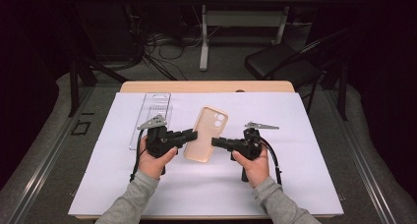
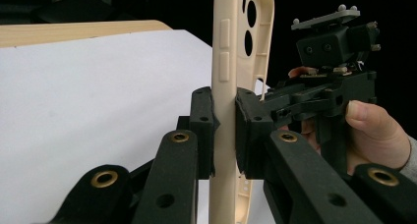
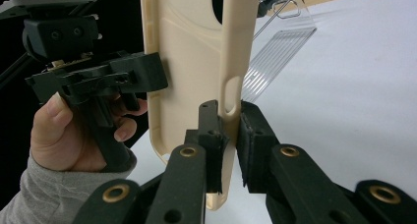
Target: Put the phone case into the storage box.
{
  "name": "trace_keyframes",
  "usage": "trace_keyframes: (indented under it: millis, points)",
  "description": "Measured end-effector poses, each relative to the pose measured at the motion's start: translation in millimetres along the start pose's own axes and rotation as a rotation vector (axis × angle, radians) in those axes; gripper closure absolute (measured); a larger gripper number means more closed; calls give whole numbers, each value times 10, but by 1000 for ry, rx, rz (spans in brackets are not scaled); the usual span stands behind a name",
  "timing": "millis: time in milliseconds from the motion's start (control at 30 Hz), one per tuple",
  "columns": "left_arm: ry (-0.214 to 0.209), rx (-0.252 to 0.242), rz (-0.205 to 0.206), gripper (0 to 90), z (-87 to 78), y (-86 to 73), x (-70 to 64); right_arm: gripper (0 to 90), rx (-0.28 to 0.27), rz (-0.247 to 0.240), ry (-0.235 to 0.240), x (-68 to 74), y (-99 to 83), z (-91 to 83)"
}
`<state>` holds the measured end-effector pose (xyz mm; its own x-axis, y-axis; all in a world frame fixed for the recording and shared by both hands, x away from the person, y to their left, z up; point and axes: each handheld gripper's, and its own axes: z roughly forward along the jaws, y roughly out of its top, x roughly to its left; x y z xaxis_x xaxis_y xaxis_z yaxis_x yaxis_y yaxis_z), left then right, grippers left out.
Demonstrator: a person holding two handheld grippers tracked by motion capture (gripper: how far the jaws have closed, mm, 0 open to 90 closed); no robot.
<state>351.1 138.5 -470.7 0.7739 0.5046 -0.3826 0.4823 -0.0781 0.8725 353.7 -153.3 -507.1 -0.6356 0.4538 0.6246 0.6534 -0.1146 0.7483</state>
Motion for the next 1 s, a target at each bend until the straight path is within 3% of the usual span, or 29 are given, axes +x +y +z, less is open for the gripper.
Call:
trace_keyframes:
  millis: [1000]
  points:
    - [14, 7, -6, 770, 4, 0, 14, 821, -12, -6, 10, 25, 3, -18]
